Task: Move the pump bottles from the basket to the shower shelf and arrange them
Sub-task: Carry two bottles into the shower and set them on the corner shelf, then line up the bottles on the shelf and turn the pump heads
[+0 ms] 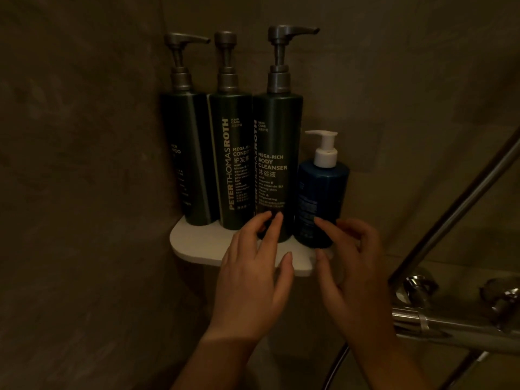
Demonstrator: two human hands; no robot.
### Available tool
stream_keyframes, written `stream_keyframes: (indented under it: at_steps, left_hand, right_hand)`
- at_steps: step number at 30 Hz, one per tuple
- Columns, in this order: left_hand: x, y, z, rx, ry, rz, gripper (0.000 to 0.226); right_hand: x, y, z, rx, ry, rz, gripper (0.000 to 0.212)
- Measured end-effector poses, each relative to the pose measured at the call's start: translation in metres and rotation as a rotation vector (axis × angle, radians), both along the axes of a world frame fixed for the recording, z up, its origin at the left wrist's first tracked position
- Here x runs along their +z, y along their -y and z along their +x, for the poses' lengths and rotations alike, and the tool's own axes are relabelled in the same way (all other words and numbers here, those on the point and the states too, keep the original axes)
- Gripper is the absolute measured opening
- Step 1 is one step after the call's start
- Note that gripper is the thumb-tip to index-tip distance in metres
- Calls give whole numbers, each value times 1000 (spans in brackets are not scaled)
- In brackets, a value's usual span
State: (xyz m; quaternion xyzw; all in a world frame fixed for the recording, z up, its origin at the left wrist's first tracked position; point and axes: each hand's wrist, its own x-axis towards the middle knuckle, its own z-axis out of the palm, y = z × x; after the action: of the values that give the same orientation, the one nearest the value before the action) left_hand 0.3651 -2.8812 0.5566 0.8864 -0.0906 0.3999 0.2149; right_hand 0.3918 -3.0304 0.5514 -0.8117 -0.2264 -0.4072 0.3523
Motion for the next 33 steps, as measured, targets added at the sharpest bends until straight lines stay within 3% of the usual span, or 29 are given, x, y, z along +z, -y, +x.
stream_keyframes:
  at_steps: [15,25,33]
  left_hand:
    - [4,-1,-1,21,-147,52,57]
    - [-7,-1,-15,-9,-115,48,49]
    - [-13,0,-43,115,-126,33,42]
  right_hand:
    - [3,-6,3,-22,-78,-84,47]
    - [-7,1,-17,22,-35,-26,27]
    - [-15,7,-28,85,-91,-146,26]
